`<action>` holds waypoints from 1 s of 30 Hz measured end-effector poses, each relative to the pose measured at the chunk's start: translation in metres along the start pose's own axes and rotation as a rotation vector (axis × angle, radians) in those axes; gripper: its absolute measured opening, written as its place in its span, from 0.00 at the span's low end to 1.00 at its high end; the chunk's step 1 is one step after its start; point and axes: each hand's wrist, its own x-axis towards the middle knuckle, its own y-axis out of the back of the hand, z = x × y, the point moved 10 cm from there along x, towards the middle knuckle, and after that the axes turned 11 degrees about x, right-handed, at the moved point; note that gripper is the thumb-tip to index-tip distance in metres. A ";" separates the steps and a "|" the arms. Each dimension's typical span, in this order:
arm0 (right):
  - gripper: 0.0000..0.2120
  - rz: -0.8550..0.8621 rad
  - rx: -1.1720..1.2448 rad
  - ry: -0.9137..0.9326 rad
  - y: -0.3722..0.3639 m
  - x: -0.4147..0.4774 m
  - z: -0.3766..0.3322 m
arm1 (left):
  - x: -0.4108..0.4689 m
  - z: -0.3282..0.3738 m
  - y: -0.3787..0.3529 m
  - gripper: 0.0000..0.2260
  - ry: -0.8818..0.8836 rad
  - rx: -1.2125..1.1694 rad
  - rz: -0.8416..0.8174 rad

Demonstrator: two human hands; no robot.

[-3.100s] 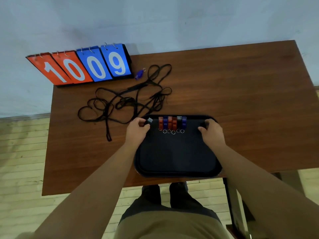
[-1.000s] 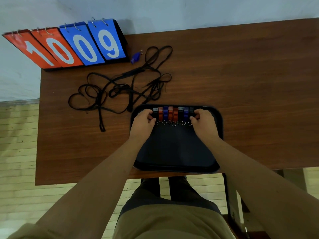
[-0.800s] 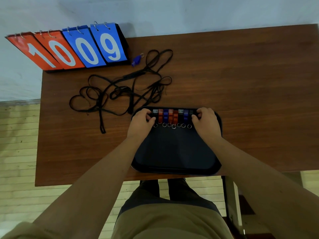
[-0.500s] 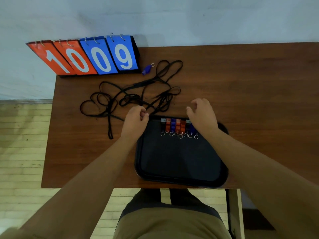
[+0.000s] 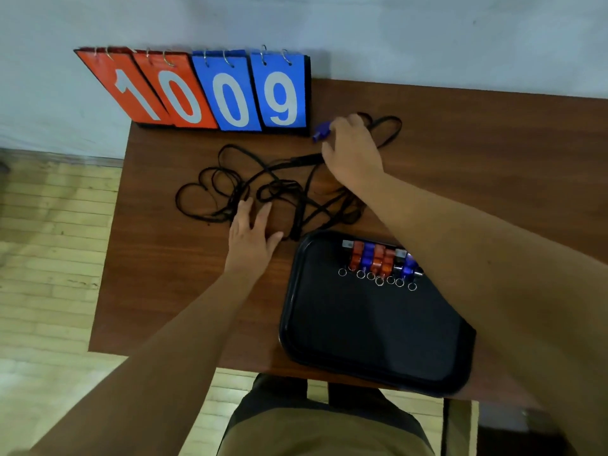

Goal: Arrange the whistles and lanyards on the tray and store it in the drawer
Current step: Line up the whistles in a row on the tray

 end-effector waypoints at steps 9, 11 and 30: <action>0.23 -0.143 -0.339 0.059 -0.049 0.036 0.007 | 0.005 -0.001 -0.007 0.28 0.031 -0.010 -0.022; 0.19 -0.124 -0.402 0.092 -0.052 0.033 0.007 | 0.006 0.000 -0.008 0.28 0.031 0.013 -0.029; 0.08 0.201 0.243 -0.354 0.055 -0.153 0.088 | 0.000 0.038 0.027 0.24 0.026 -0.067 -0.130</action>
